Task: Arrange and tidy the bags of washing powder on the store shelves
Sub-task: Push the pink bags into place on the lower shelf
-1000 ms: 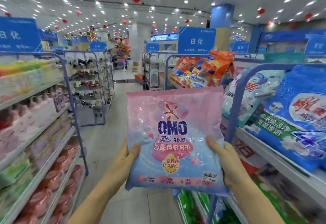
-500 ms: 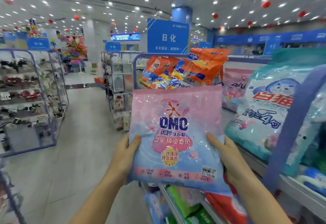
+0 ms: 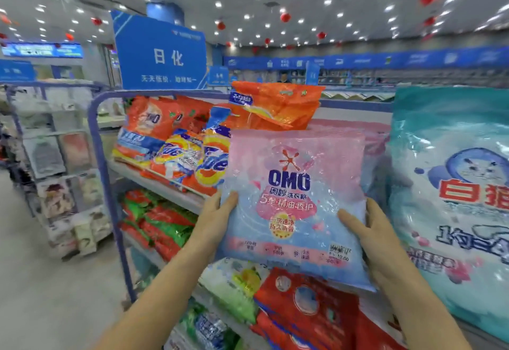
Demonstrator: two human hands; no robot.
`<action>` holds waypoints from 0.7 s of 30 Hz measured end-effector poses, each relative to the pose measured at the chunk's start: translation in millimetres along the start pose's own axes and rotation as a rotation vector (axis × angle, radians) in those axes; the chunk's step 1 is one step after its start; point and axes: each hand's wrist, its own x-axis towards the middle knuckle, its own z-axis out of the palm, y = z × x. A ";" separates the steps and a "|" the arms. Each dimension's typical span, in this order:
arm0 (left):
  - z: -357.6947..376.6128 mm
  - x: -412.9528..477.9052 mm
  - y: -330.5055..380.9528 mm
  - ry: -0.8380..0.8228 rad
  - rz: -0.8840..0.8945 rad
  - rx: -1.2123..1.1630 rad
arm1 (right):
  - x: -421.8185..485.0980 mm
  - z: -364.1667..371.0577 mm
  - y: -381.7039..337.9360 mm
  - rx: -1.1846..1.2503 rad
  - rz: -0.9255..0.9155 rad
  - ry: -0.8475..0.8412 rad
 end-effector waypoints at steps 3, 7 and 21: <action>17.0 38.4 -0.5 -0.094 -0.083 -0.004 | 16.2 -0.6 2.2 -0.141 -0.061 0.169; 41.5 83.1 0.6 -0.193 -0.129 0.014 | 41.6 -2.8 -2.5 -0.360 -0.144 0.348; 138.1 134.7 -3.8 -0.333 0.083 0.137 | 94.0 -11.5 4.5 -0.779 0.031 0.748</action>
